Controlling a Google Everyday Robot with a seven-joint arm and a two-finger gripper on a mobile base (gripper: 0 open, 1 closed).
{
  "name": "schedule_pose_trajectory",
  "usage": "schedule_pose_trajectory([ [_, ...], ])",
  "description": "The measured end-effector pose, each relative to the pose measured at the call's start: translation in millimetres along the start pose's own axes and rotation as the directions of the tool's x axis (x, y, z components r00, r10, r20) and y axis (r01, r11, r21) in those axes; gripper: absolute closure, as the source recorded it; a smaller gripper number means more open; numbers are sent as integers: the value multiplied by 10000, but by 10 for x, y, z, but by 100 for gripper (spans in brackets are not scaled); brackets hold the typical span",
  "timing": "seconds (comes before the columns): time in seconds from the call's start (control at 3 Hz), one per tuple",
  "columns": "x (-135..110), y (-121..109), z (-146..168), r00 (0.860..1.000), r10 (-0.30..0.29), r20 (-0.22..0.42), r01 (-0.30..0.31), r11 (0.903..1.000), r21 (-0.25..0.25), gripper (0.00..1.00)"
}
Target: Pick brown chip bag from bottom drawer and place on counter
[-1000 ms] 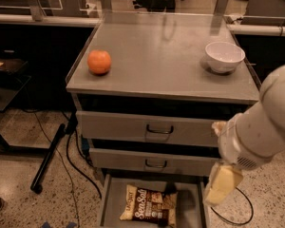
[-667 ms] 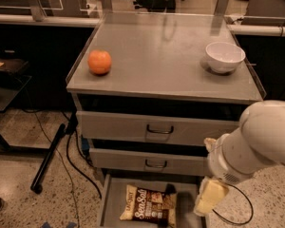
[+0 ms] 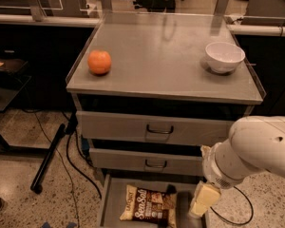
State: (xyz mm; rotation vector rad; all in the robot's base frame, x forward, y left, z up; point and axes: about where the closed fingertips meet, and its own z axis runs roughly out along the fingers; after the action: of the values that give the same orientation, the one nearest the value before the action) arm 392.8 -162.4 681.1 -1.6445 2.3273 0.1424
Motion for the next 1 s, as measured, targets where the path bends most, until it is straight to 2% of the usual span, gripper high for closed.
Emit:
schedule_pose_trajectory([
  [0.33, 138, -68, 356, 9986, 482, 209, -479, 9987, -164, 0],
  [0.67, 525, -354, 1199, 9890, 1391, 503, -1367, 9894, -487, 0],
  [1.0, 543, -328, 1251, 9884, 1438, 491, -1408, 9882, -604, 0],
])
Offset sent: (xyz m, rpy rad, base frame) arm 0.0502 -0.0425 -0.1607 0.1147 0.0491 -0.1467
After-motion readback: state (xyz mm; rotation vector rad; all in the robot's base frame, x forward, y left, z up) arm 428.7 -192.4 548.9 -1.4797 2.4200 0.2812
